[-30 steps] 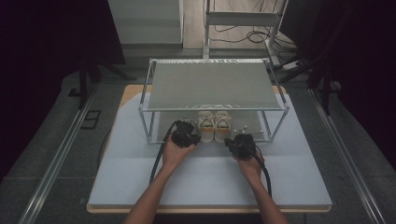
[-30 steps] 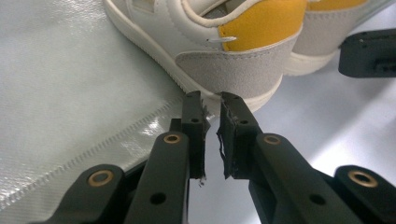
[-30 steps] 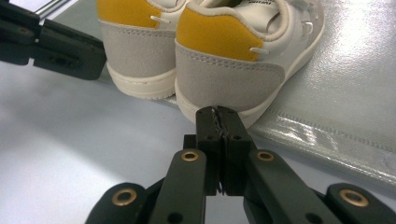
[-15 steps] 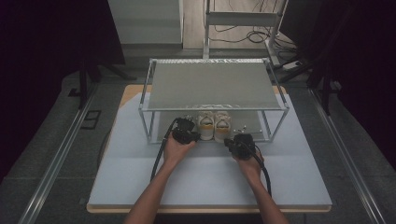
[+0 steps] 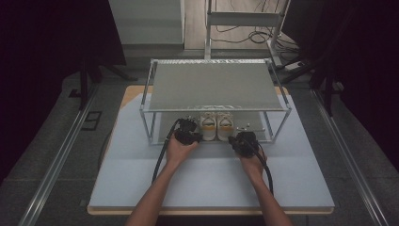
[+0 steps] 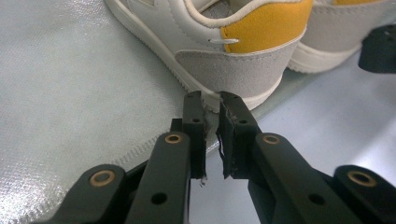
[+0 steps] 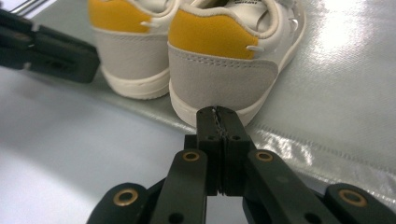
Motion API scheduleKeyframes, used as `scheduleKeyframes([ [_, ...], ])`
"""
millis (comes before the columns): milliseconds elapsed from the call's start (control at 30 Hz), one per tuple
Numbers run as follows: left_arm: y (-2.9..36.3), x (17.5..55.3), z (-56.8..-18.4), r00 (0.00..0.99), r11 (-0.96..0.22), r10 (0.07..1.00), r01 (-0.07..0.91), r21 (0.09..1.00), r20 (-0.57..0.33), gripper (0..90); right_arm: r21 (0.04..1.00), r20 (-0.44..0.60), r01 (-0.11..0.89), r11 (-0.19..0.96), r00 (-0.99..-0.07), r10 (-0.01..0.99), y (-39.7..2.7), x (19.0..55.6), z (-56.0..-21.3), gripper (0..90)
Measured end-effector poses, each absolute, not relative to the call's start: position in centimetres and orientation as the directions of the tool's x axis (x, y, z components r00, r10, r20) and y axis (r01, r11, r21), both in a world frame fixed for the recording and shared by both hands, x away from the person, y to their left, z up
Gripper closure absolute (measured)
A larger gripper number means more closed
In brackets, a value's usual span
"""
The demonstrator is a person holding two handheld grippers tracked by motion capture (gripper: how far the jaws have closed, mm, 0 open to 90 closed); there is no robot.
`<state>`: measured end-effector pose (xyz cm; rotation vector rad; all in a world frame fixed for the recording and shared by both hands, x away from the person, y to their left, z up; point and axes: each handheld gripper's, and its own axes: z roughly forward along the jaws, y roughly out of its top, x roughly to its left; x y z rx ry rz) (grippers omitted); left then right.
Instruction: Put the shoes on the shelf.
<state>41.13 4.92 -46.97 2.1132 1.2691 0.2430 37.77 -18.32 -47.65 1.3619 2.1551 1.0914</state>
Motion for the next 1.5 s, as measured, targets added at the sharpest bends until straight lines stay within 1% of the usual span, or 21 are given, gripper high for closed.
scheduleKeyframes([
  [100, 4.9, 41.1, -47.0, 0.517, -0.322, 0.84, 0.718, 0.617, -0.164, 80.8, 0.765, 0.083, 0.6, 0.234, -0.452, 0.888, -18.4, 38.3, -48.1, 88.4],
  [200, 4.9, 41.1, -47.0, 0.517, -0.32, 0.84, 0.719, 0.616, -0.166, 80.9, 0.763, 0.102, 0.611, 0.208, -0.433, 0.896, -18.5, 38.8, -48.6, 88.4],
  [333, 4.9, 41.1, -47.0, 0.517, -0.32, 0.84, 0.72, 0.616, -0.168, 80.8, 0.77, 0.093, 0.603, 0.21, -0.431, 0.898, -18.3, 38.8, -48.7, 88.2],
  [400, 5.0, 41.1, -47.0, 0.525, -0.33, 0.836, 0.712, 0.619, -0.159, 79.9, 0.768, 0.099, 0.606, 0.206, -0.431, 0.897, -18.3, 38.7, -48.7, 86.0],
  [433, 5.1, 41.1, -47.0, 0.524, -0.328, 0.837, 0.711, 0.622, -0.157, 78.4, 0.769, 0.084, 0.602, 0.216, -0.43, 0.899, -18.2, 38.6, -48.7, 85.7],
  [467, 5.2, 41.0, -46.9, 0.531, -0.33, 0.832, 0.709, 0.624, -0.163, 77.8, 0.769, 0.079, 0.599, 0.221, -0.433, 0.898, -18.2, 38.5, -48.6, 85.8],
  [500, 5.0, 40.7, -46.9, 0.526, -0.308, 0.825, 0.723, 0.619, -0.204, 77.8, 0.773, 0.079, 0.595, 0.221, -0.437, 0.896, -18.3, 38.4, -48.5, 85.8],
  [600, 5.4, 40.3, -46.5, 0.531, -0.303, 0.823, 0.71, 0.636, -0.202, 76.3, 0.787, 0.081, 0.578, 0.216, -0.444, 0.892, -18.5, 37.8, -48.0, 85.9],
  [667, 5.9, 39.9, -46.2, 0.55, -0.317, 0.815, 0.689, 0.652, -0.184, 75.5, 0.796, 0.085, 0.566, 0.214, -0.455, 0.886, -18.6, 37.4, -47.6, 85.6],
  [700, 6.1, 39.8, -46.0, 0.575, -0.337, 0.8, 0.668, 0.664, -0.173, 74.7, 0.8, 0.082, 0.559, 0.219, -0.463, 0.883, -18.7, 37.1, -47.4, 85.1],
  [767, 6.5, 39.4, -45.7, 0.598, -0.343, 0.784, 0.639, 0.689, -0.164, 70.7, 0.806, 0.084, 0.549, 0.221, -0.476, 0.876, -19.0, 36.8, -47.2, 83.8],
  [800, 6.6, 39.1, -45.6, 0.598, -0.345, 0.787, 0.634, 0.693, -0.155, 69.7, 0.807, 0.086, 0.547, 0.223, -0.482, 0.872, -19.1, 36.6, -47.2, 82.3],
  [900, 7.1, 38.1, -45.1, 0.608, -0.337, 0.775, 0.629, 0.701, -0.173, 67.4, 0.813, 0.097, 0.539, 0.22, -0.497, 0.862, -19.6, 36.1, -47.0, 78.2],
  [1000, 7.5, 37.0, -44.8, 0.602, -0.312, 0.777, 0.624, 0.716, -0.186, 63.6, 0.817, 0.101, 0.532, 0.223, -0.512, 0.853, -20.0, 35.5, -46.9, 70.6],
  [1167, 8.1, 35.3, -44.8, 0.608, -0.316, 0.772, 0.62, 0.719, -0.185, 58.6, 0.816, 0.1, 0.526, 0.239, -0.535, 0.839, -20.8, 34.2, -46.9, 62.1],
  [1333, 8.6, 33.6, -45.1, 0.62, -0.332, 0.764, 0.613, 0.717, -0.176, 53.8, 0.817, 0.101, 0.524, 0.242, -0.543, 0.833, -21.9, 32.7, -47.2, 58.2],
  [1500, 10.0, 31.5, -46.3, 0.612, -0.341, 0.774, 0.618, 0.708, -0.162, 51.4, 0.821, 0.096, 0.518, 0.242, -0.543, 0.834, -23.6, 31.1, -47.4, 53.9],
])
